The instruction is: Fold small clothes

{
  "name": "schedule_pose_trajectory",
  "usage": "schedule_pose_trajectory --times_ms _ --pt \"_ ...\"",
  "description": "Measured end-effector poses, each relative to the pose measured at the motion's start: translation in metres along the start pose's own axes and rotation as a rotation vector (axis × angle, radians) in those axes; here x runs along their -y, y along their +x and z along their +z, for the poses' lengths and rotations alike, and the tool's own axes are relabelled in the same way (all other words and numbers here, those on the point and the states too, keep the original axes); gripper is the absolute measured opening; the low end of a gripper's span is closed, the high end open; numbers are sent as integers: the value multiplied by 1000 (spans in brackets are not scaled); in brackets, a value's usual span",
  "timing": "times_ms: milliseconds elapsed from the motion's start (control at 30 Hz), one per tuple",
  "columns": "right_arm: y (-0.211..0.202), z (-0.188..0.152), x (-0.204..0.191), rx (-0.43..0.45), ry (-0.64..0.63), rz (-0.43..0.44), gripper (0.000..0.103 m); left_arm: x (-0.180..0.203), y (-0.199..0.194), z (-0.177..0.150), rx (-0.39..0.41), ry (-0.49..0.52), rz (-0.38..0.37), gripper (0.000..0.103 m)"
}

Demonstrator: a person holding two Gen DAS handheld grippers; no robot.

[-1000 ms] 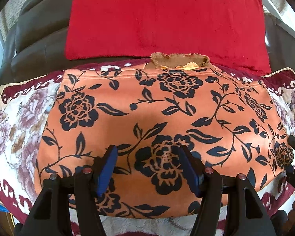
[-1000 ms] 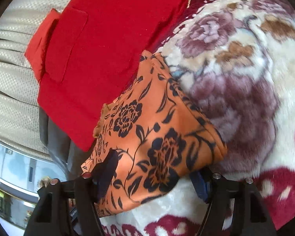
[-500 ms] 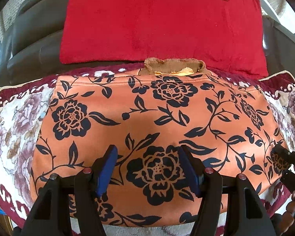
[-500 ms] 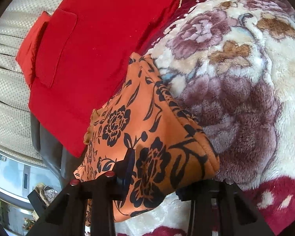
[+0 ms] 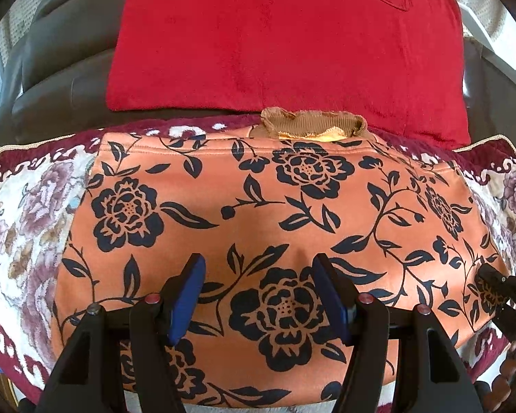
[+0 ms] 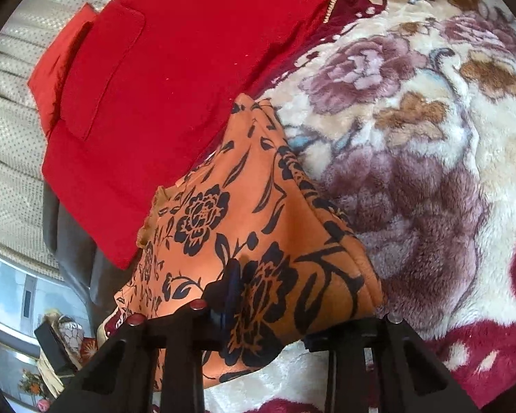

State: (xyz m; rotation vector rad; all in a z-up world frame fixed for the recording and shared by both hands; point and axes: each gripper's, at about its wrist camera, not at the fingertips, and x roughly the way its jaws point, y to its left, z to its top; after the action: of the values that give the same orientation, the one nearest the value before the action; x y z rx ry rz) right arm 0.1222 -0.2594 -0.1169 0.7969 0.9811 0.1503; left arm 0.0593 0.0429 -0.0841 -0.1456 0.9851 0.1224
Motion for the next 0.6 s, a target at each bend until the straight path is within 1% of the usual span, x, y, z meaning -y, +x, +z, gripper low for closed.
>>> schedule_pose_trajectory --times_ms 33,67,100,133,167,233,267,333,400,433,467,533,567,600 --pt "2 0 2 -6 11 -5 32 2 4 -1 -4 13 9 65" --pt "4 1 4 -11 22 -10 33 7 14 -4 -20 44 36 65" --pt "7 2 3 -18 23 -8 34 10 25 -6 -62 73 56 66" --pt "8 3 1 -23 16 -16 31 10 30 -7 -65 78 57 66" --pt "7 4 -5 -24 -13 -29 13 9 27 -5 -66 71 52 66" --pt "-6 6 -38 22 -132 -83 10 1 18 3 -85 36 6 66" --pt "-13 7 -57 49 -192 -94 10 -6 10 6 -69 12 -18 66" --pt "-32 0 -118 131 -364 -103 10 -27 -10 10 -16 -43 -51 66" --pt "-42 -19 -170 188 -521 -91 10 -56 -32 11 32 -109 -97 66" --pt "-43 -37 -200 212 -621 -78 10 -73 -41 10 56 -146 -104 66" --pt "-41 -56 -222 217 -701 -61 10 -89 -48 8 73 -177 -106 66" --pt "-28 -90 -251 192 -821 -30 10 -127 -62 3 107 -249 -114 66" --pt "-14 -111 -262 161 -879 -20 10 -144 -67 0 122 -285 -114 66" --pt "7 -134 -268 105 -930 -13 10 -155 -68 -1 127 -307 -116 66"
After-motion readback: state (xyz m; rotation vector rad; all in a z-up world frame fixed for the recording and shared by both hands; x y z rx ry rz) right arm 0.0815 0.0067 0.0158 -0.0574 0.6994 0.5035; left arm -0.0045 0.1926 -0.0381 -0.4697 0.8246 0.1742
